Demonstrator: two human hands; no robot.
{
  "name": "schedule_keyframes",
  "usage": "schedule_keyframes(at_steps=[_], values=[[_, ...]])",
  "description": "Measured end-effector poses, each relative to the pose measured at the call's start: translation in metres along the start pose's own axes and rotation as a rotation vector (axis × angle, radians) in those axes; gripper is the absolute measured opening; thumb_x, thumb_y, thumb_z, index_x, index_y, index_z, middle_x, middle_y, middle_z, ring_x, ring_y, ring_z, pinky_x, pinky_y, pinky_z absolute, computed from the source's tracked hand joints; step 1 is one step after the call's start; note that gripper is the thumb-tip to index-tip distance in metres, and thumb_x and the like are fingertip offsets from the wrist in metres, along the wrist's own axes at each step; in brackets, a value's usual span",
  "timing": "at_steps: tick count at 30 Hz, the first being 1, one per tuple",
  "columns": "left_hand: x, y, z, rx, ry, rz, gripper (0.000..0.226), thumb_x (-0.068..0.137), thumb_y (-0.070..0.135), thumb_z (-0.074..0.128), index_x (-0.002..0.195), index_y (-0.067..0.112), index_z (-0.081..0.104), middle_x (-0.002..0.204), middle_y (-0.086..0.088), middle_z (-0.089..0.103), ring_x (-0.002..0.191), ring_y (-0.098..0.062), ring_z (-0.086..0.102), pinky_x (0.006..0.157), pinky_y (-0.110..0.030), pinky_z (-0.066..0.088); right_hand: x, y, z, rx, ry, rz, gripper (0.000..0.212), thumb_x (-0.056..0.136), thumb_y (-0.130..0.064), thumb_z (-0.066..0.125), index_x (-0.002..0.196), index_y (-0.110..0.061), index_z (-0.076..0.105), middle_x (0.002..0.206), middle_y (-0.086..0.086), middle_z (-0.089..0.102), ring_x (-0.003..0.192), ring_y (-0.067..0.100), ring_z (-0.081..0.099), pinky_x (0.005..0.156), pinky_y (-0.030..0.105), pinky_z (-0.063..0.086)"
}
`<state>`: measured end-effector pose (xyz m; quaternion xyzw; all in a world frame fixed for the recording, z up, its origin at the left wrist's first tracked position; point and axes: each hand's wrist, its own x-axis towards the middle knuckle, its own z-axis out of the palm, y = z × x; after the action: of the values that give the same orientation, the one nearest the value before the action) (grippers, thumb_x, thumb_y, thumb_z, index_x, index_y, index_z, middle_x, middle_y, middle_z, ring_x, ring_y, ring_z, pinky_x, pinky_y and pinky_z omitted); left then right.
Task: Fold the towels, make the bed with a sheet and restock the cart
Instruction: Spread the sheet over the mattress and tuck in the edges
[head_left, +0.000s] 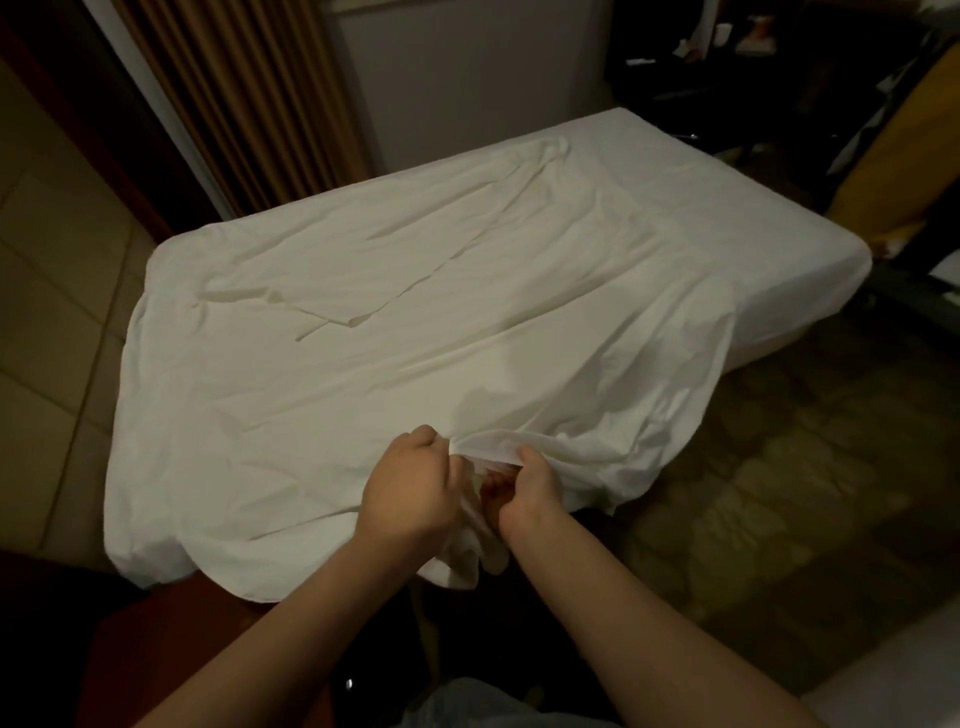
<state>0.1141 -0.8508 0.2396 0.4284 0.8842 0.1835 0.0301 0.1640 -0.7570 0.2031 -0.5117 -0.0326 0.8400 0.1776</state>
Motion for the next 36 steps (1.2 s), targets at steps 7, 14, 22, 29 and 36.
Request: schedule_keyframes(at_steps=[7, 14, 22, 29, 36], values=[[-0.013, -0.013, -0.006, -0.016, 0.027, 0.002, 0.04, 0.092, 0.026, 0.023, 0.074, 0.004, 0.052, 0.083, -0.006, 0.048, 0.079, -0.022, 0.046, 0.066, -0.03, 0.03, 0.017, -0.003, -0.017, 0.111, 0.022, -0.088, 0.008, 0.094, -0.011, 0.053, 0.1, -0.008, 0.053, 0.085, 0.01, 0.056, 0.075, 0.024, 0.056, 0.056, 0.029, 0.052], [-0.012, -0.028, 0.0, -0.083, -0.01, -0.107, 0.035, 0.096, 0.012, 0.035, 0.063, 0.006, 0.044, 0.073, -0.003, 0.042, 0.073, -0.023, 0.047, 0.062, -0.03, 0.027, -0.022, -0.04, -0.021, 0.06, 0.097, -0.5, 0.023, 0.092, -0.017, 0.059, 0.114, -0.009, 0.059, 0.086, -0.001, 0.057, 0.08, 0.015, 0.057, 0.078, 0.028, 0.049], [-0.003, -0.015, 0.002, -0.236, 0.046, -0.065, 0.041, 0.089, 0.027, 0.03, 0.067, 0.003, 0.054, 0.073, -0.004, 0.047, 0.071, -0.02, 0.046, 0.061, -0.028, 0.024, -0.024, -0.043, -0.049, 0.064, 0.164, -0.387, 0.008, 0.087, -0.008, 0.064, 0.091, -0.011, 0.058, 0.094, 0.001, 0.06, 0.073, 0.016, 0.056, 0.055, 0.023, 0.046], [-0.001, -0.01, -0.002, -0.284, 0.052, -0.081, 0.044, 0.073, 0.028, 0.027, 0.072, -0.004, 0.058, 0.077, -0.012, 0.052, 0.078, -0.026, 0.049, 0.065, -0.032, 0.03, -0.011, -0.055, -0.053, 0.113, 0.097, -0.289, 0.004, 0.092, -0.01, 0.056, 0.096, -0.009, 0.058, 0.09, 0.006, 0.056, 0.076, 0.016, 0.053, 0.06, 0.022, 0.045], [0.0, -0.014, -0.003, -0.328, 0.042, -0.14, 0.036, 0.071, 0.028, 0.027, 0.066, 0.003, 0.053, 0.073, -0.007, 0.05, 0.077, -0.023, 0.047, 0.065, -0.031, 0.029, 0.017, -0.043, -0.054, 0.132, 0.053, -0.056, 0.008, 0.093, -0.014, 0.053, 0.089, -0.008, 0.058, 0.083, 0.006, 0.055, 0.069, 0.016, 0.051, 0.06, 0.021, 0.04]])
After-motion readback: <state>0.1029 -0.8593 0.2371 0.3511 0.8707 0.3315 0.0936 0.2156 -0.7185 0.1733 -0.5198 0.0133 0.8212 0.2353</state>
